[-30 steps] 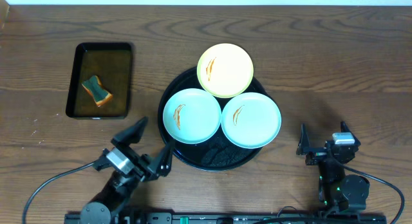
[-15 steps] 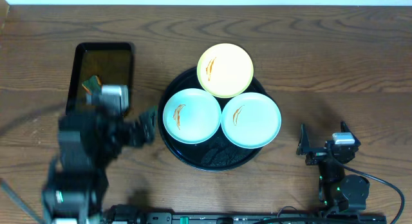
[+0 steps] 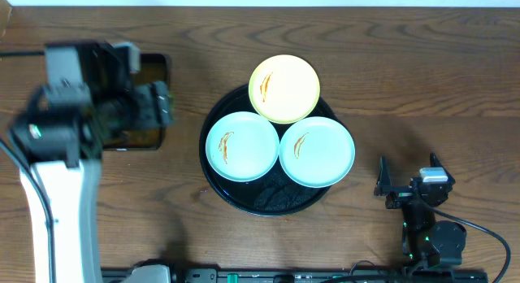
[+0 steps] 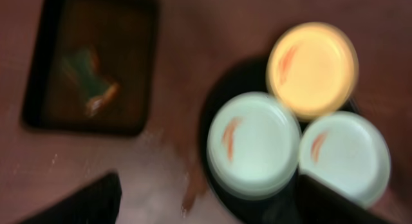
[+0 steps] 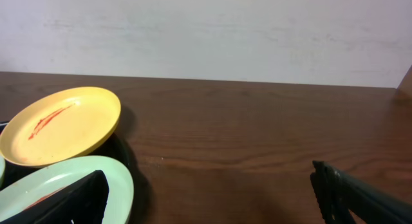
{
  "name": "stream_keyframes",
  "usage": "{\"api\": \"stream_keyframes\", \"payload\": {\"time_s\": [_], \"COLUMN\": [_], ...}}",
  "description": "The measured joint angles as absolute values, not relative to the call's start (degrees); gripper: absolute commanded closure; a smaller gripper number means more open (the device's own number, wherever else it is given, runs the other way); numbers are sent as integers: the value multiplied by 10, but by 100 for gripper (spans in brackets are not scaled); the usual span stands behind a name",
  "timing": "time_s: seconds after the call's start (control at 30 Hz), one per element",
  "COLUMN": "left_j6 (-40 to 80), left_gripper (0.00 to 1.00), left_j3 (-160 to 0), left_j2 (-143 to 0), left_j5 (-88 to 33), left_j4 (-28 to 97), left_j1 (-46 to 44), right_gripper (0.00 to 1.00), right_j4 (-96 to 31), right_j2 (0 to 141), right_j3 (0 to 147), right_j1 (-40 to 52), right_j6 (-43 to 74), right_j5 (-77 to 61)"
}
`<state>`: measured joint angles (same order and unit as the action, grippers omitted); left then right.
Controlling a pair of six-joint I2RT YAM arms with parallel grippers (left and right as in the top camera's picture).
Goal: Clean dirty plates on tray and stack at the side
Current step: 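Move the left gripper over the sponge in the black tray, then lower the left gripper and close it on the green sponge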
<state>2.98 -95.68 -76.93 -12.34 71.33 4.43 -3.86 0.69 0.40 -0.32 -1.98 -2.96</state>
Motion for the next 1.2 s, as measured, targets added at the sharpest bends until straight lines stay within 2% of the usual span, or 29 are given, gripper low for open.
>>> {"api": "stream_keyframes", "payload": {"time_s": [0.1,0.27,0.73,0.87,1.03,1.2], "left_j6": [36,58,183,196,199,197], "left_gripper": [14,14,14,20,32,37], "left_j3": [-1028,-1051,-1053,-1053,-1053,-1053], "left_j2": [-844,-924,-1066,-1136,-1202,-1249], "left_j5": [-113,-106,-101,-101,-101,-87], "left_j4": [767,752,620,601,588,576], "left_j1": [91,155,214,213,213,213], "right_gripper": [1,1,1,1,1,1], "right_j4": [-39,-39,-39,-39,-39,-39], "right_j2": [7,7,7,7,7,7], "right_j3": [4,4,4,4,4,4], "right_j1": [-3,-3,-3,-3,-3,-3], "right_j6": [-20,-20,-20,-20,-20,-20], "right_j5": [-30,-30,-30,-30,-30,-30]}}
